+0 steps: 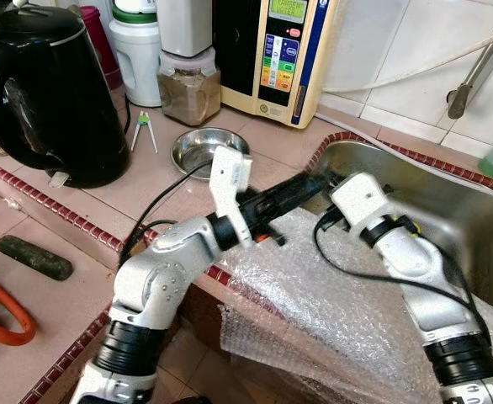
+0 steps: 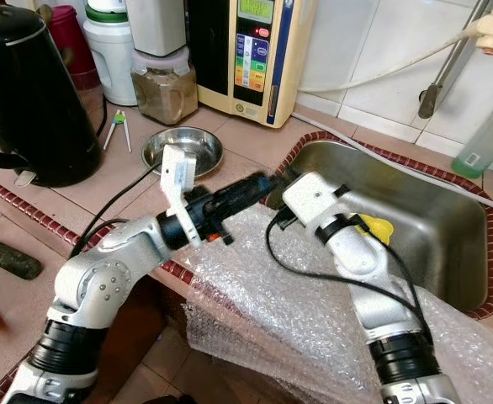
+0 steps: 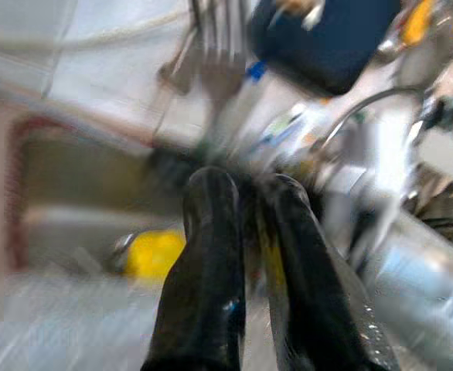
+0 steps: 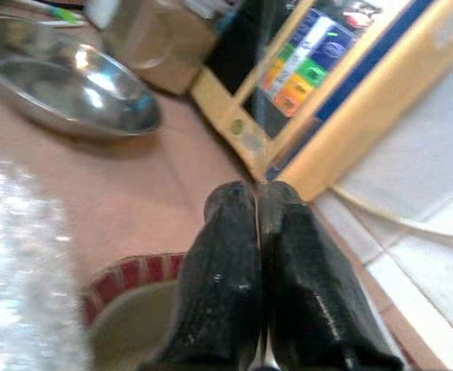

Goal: Kitchen organization

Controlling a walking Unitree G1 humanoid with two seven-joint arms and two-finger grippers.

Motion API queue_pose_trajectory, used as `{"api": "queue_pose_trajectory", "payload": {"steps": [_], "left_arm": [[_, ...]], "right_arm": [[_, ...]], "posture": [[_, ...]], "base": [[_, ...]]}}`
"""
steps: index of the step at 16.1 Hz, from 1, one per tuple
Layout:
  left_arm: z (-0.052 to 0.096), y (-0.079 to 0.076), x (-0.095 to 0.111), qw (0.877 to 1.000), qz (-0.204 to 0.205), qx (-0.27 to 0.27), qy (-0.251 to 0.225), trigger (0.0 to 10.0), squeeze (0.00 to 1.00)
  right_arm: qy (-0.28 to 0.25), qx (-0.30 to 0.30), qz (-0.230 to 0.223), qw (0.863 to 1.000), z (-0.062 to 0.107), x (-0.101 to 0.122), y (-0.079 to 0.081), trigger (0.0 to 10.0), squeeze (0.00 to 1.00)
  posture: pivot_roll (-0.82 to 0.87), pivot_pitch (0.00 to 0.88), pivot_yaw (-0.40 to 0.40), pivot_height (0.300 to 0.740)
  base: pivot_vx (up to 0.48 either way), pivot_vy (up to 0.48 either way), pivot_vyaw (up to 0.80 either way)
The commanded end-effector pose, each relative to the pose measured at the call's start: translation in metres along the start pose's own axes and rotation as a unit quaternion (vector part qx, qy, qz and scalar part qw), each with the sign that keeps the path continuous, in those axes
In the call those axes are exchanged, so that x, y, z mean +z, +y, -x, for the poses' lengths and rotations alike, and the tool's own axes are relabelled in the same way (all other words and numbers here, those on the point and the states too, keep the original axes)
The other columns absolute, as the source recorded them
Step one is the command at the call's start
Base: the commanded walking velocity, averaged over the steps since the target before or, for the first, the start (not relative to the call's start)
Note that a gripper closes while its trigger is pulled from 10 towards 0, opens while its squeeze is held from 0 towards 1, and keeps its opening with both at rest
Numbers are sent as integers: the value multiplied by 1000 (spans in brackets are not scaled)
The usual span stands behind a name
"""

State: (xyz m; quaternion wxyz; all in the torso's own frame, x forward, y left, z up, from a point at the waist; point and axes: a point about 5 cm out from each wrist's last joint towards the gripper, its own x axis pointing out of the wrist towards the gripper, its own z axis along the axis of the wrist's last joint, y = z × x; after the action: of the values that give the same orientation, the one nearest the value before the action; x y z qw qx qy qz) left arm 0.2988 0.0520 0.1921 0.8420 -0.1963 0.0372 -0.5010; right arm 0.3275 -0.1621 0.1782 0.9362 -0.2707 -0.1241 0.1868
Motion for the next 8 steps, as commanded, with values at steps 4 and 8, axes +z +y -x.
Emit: {"api": "queue_pose_trajectory", "payload": {"steps": [4, 8], "left_arm": [[3, 7, -6, 999, 0, 37, -3, 10000, 1000], [15, 20, -20, 994, -70, 73, 34, 10000, 1000]], "right_arm": [[11, -24, -7, 1000, 2, -3, -10, 0, 0], [52, -33, -19, 998, 12, -26, -8, 0, 0]], "posture": [[11, 75, -25, 740], [14, 81, -20, 740]], "base": [[0, 0, 0], [0, 0, 0]]}}
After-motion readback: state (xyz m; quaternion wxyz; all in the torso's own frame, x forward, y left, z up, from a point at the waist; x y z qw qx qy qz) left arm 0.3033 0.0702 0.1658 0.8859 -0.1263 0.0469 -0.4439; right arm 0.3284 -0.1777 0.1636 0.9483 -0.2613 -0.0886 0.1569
